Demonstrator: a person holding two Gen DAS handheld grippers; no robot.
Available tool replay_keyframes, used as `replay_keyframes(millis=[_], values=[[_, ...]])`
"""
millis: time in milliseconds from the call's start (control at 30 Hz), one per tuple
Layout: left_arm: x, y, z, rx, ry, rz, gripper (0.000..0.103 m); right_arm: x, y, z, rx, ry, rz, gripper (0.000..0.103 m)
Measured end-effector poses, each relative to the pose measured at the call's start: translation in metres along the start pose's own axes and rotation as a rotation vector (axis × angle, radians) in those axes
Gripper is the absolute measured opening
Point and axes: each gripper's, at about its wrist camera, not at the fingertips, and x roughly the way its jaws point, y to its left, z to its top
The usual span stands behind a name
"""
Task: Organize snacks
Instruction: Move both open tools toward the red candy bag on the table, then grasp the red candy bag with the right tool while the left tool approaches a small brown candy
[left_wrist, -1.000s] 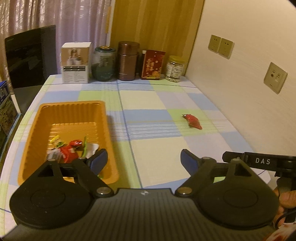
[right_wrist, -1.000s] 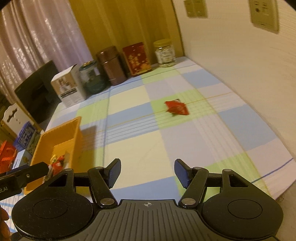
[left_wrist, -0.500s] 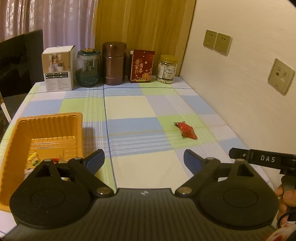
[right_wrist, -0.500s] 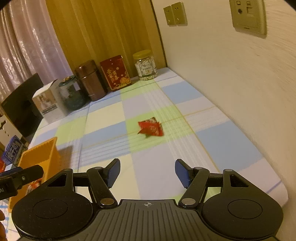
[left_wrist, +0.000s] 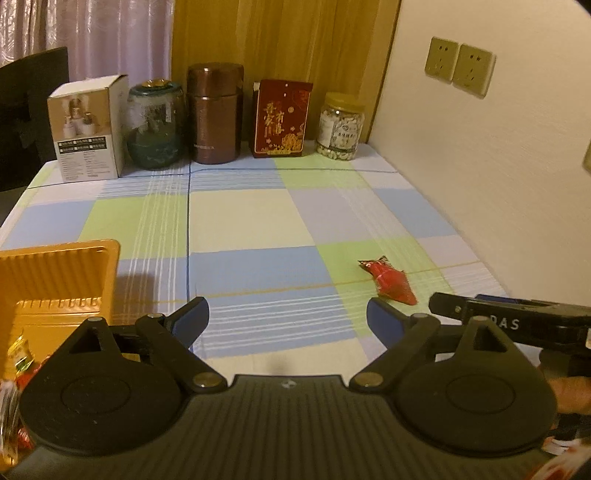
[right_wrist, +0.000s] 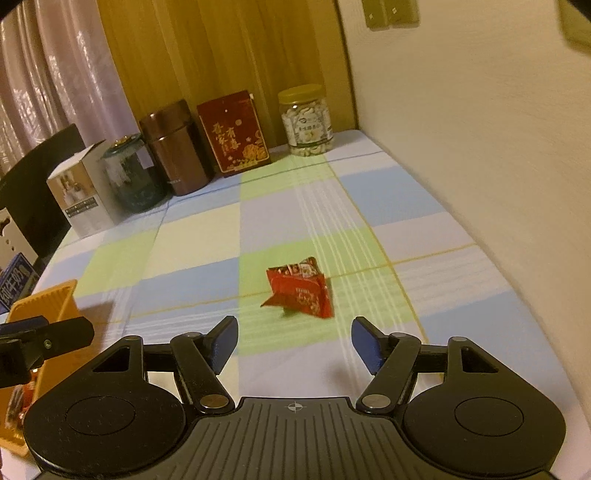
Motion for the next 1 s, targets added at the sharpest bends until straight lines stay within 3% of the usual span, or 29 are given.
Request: replay_keyframes(millis=[467, 633, 667, 733, 800, 1000], values=[[0.055, 0.004, 0.009, 0.005, 0.035, 0.004, 0.091, 0.091, 0.000, 0.017, -0.030, 0.043, -0.004, 0.068], [0.065, 0.005, 0.008, 0.010, 0.045, 0.005, 0.091, 0.103, -0.004, 0.014, -0.044, 0.063, -0.018, 0.067], [0.067, 0.004, 0.009, 0.012, 0.047, 0.003, 0.091, 0.102, -0.005, 0.014, -0.047, 0.062, -0.019, 0.058], [0.071, 0.002, 0.010, 0.021, 0.050, 0.001, 0.091, 0.101, -0.006, 0.014, -0.051, 0.052, -0.013, 0.056], [0.075, -0.001, 0.010, 0.032, 0.054, -0.008, 0.091, 0.097, -0.007, 0.015, -0.061, 0.037, -0.003, 0.043], [0.089, -0.016, 0.013, 0.084, 0.059, -0.048, 0.091, 0.080, -0.019, 0.016, -0.052, 0.000, -0.035, 0.042]])
